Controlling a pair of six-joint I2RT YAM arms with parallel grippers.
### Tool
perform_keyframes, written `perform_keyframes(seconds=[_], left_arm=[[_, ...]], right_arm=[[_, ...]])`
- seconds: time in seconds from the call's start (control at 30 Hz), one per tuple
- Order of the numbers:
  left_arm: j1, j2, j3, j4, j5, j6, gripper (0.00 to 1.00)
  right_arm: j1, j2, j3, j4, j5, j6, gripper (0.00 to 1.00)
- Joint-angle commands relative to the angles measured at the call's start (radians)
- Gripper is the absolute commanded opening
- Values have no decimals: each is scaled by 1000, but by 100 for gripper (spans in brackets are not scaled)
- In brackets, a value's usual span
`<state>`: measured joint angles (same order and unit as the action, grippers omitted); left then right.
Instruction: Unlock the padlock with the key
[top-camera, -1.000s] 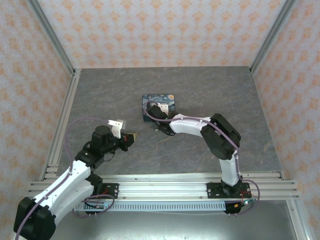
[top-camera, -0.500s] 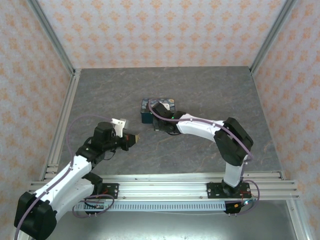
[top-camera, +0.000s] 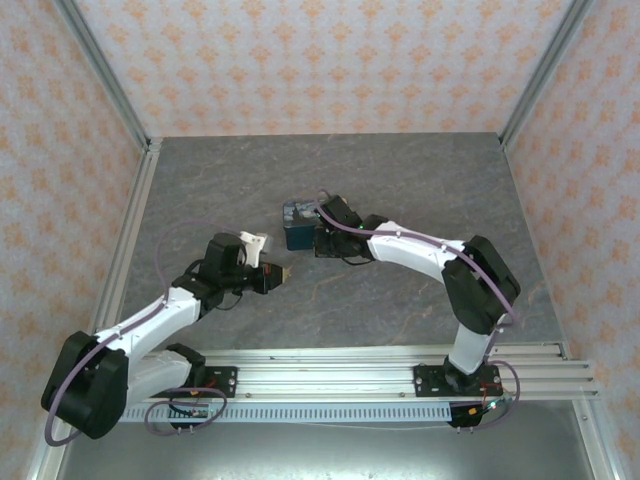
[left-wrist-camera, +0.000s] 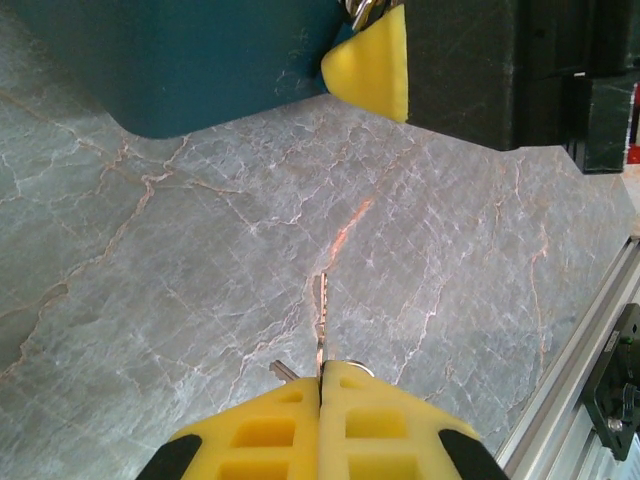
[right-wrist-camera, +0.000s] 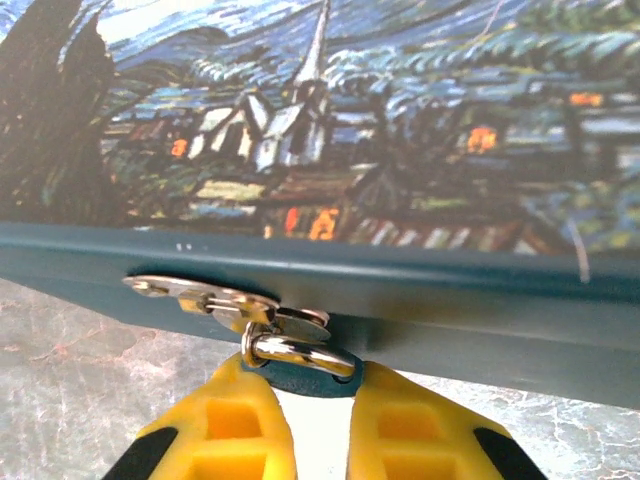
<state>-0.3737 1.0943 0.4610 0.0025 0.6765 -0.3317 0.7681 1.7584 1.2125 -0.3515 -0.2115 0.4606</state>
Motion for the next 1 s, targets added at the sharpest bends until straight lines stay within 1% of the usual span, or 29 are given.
perform_keyframes(seconds=[0.0, 0.23, 0.47, 0.63, 0.77, 0.83, 0.9, 0.97], left_arm=[[-14, 12, 21, 87, 28, 7, 0], [-19, 32, -26, 238, 72, -20, 0], [-19, 2, -74, 320, 67, -10, 0], [-18, 15, -72, 272, 43, 7, 0], [-18, 12, -60, 172, -24, 21, 0], [-18, 10, -56, 129, -49, 34, 0], [-18, 4, -61, 125, -57, 31, 0], [-18, -5, -65, 118, -70, 24, 0]], right_arm=[[-4, -36, -8, 37, -71, 14, 0], [-10, -51, -2, 45, -158, 22, 0], [-32, -86, -8, 60, -228, 48, 0], [-31, -97, -5, 3, -136, 26, 0], [21, -83, 0, -37, 35, 22, 1], [56, -55, 19, -60, 129, 33, 8], [93, -17, 38, -67, 217, 45, 22], [118, 18, 51, -56, 278, 56, 35]])
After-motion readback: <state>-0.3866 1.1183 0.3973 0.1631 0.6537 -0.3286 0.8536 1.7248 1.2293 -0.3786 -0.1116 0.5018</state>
